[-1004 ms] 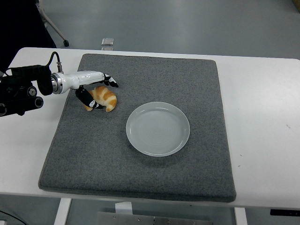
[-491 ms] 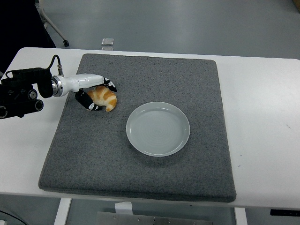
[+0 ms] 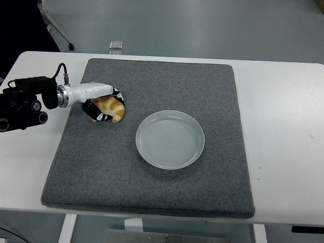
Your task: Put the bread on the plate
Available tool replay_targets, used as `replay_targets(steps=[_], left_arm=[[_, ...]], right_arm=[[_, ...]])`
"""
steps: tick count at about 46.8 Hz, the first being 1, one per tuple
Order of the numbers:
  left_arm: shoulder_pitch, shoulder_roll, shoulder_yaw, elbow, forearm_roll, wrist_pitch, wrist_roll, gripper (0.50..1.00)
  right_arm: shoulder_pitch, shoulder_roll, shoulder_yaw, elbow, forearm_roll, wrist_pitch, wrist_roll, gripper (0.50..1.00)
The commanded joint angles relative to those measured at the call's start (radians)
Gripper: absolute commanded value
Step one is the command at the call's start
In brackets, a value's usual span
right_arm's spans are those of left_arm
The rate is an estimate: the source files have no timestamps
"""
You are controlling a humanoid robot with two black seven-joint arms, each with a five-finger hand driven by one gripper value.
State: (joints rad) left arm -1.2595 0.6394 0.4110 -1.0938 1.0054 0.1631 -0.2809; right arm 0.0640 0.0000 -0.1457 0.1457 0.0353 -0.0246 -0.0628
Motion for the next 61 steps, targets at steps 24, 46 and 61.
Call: replay_targets(steps=[24, 46, 61], left_arm=[[-0.009, -0.001, -0.004, 0.031, 0.001, 0.079, 0.008, 0.500], [-0.121, 0.013, -0.115, 0.012, -0.010, 0.041, 0.003, 0.500], [-0.267, 0.037, -0.161, 0.006, -0.018, -0.045, 0.002, 0.500]], right_arm=[[0.000, 0.000, 0.000, -0.002, 0.000, 0.000, 0.000, 0.930], [0.000, 0.000, 0.000, 0.000, 0.000, 0.000, 0.000, 0.932], [0.000, 0.000, 0.000, 0.000, 0.000, 0.000, 0.000, 0.932]])
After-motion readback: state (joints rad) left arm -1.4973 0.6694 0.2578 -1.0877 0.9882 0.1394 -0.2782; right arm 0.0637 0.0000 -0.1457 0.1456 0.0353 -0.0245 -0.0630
